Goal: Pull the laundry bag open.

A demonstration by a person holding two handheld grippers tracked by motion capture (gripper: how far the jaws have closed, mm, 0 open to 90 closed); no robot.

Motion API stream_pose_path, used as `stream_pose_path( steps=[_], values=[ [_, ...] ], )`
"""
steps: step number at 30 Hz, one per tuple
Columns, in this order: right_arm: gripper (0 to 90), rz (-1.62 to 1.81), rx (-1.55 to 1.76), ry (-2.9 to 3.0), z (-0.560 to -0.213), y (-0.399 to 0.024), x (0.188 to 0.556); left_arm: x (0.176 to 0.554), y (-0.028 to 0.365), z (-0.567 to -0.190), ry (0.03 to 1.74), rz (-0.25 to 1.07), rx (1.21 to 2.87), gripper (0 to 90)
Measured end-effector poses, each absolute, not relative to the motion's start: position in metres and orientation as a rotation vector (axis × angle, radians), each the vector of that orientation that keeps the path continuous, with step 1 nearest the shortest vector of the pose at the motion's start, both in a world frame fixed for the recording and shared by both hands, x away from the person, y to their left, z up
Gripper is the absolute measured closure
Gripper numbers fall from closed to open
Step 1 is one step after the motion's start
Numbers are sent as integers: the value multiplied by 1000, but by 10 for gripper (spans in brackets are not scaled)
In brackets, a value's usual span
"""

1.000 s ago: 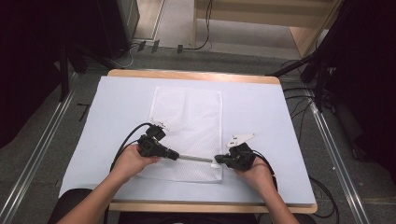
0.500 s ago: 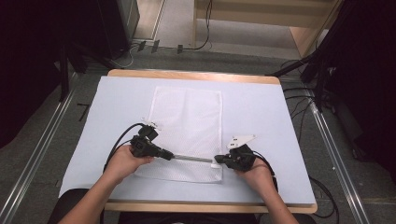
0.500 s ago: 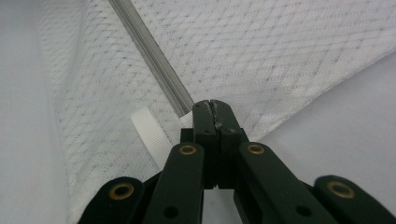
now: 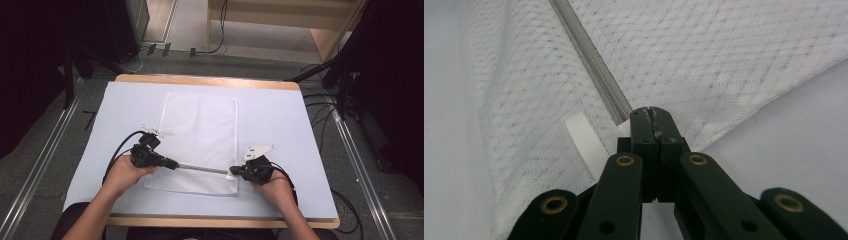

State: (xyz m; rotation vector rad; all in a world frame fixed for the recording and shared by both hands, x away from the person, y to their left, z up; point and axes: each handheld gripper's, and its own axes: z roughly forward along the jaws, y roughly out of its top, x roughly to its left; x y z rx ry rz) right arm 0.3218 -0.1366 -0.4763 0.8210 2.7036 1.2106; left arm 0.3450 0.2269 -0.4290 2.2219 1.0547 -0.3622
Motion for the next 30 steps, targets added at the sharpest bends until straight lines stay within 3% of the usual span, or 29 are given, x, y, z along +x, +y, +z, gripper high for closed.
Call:
stream_pose_path(
  steps=[30],
  values=[
    [900,1192,866,2706,-475,-135,321,343,269,-427,1184,-297,2196,878]
  ],
)
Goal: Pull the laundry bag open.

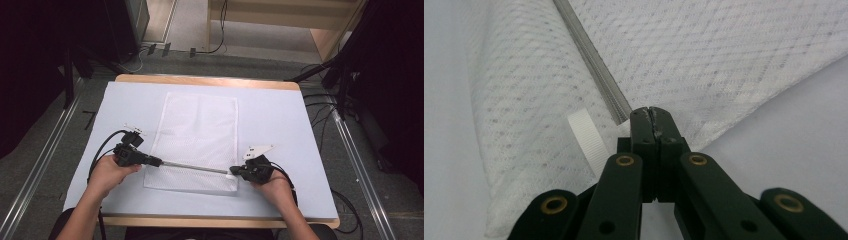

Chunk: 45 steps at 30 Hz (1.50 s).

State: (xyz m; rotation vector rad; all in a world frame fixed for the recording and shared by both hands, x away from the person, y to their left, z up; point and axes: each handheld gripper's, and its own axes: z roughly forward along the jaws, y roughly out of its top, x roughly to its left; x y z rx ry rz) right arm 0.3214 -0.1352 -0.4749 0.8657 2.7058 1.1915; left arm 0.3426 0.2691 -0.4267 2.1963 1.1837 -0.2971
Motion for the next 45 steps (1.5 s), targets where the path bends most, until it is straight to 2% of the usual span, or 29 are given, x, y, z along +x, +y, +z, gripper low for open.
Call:
stream_pose_path(
  steps=[6,10,13,16,20,26,28,30,32,34,36,41,45],
  values=[
    [900,1187,860,2709,-475,-135,322,341,283,-426,1250,-250,2196,879],
    [900,1186,842,2714,-474,-135,323,340,302,-426,1336,-156,2227,879],
    [900,1189,852,2725,-474,-135,324,341,315,-430,1329,-238,2168,879],
    [900,1186,827,2734,-474,-134,325,338,310,-431,1307,-207,2195,876],
    [900,1181,840,2749,-473,-134,327,336,315,-431,1300,-227,2139,871],
    [900,1145,823,2753,-471,-132,327,330,317,-435,1275,-246,2147,867],
    [894,1138,820,2757,-470,-131,328,330,319,-435,1278,-228,2126,829],
    [812,1175,861,2776,-470,-133,330,330,320,-433,1266,-217,2100,714],
    [721,1217,910,2767,-469,-136,334,329,321,-430,1231,-173,2090,661],
    [683,1259,942,2742,-466,-139,336,329,322,-428,1209,-139,2078,605],
    [663,1293,974,2708,-463,-143,339,330,323,-428,1208,-117,2078,569],
    [514,1295,1005,2623,-459,-154,344,332,327,-426,1214,-48,2056,481],
    [423,1283,1035,2585,-459,-161,348,335,330,-425,1219,-1,2062,463]
  ],
)
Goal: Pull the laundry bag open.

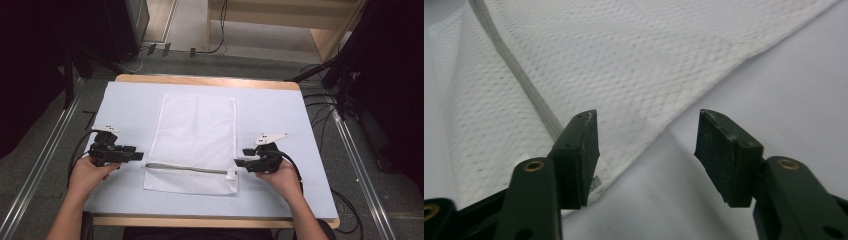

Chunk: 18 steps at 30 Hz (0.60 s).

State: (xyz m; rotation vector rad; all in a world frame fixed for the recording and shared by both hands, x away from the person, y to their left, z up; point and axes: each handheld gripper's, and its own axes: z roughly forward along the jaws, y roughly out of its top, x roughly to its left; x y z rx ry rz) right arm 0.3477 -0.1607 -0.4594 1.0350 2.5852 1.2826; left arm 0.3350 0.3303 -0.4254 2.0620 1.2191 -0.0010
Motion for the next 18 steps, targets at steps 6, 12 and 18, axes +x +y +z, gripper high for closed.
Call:
stream_pose_path(
  steps=[6,12,18],
  values=[
    [379,1278,1081,2548,-461,-170,352,339,338,-427,1238,76,2062,395],
    [346,1251,1136,2512,-464,-178,356,343,343,-430,1257,102,2067,376],
    [332,1235,1152,2494,-465,-181,357,346,345,-432,1273,125,2071,330]
  ],
)
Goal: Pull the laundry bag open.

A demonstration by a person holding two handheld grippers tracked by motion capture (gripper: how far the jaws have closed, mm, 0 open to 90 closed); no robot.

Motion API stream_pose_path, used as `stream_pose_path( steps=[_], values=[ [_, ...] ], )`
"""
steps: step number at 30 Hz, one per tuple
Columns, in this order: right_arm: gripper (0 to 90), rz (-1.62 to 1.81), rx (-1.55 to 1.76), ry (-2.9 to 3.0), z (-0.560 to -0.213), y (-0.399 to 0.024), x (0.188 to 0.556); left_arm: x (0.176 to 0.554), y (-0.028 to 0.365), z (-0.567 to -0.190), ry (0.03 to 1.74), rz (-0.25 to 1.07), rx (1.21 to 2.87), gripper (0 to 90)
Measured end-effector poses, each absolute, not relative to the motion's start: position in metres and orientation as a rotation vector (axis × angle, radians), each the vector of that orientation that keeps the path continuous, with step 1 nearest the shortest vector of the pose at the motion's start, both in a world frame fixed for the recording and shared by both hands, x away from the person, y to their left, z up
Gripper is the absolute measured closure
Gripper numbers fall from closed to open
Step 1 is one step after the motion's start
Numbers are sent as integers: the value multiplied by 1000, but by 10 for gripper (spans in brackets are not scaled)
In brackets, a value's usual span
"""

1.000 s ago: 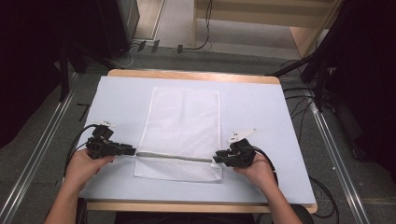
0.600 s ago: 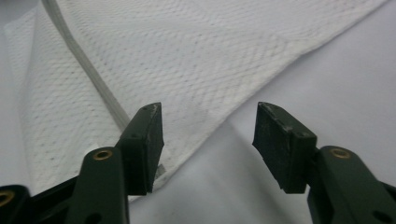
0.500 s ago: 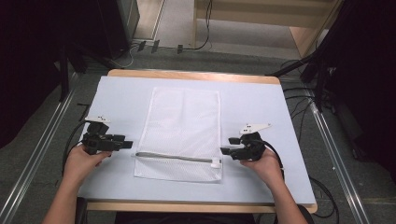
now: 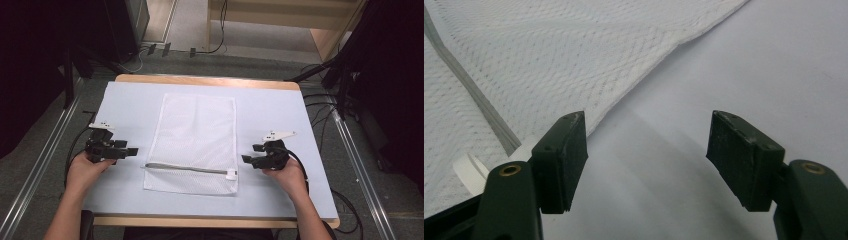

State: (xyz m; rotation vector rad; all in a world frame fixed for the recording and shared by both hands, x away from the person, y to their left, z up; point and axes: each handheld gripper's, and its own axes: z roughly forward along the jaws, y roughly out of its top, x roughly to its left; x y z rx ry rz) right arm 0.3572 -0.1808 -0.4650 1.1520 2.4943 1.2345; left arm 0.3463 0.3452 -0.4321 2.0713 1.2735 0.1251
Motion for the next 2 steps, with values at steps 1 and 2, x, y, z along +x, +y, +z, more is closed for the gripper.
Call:
stream_pose_path(
  steps=[1,2],
  values=[
    [332,1231,1153,2494,-465,-181,357,347,345,-433,1281,122,2070,330],
    [331,1232,1156,2491,-466,-182,357,348,345,-433,1282,125,2071,329]
  ],
)
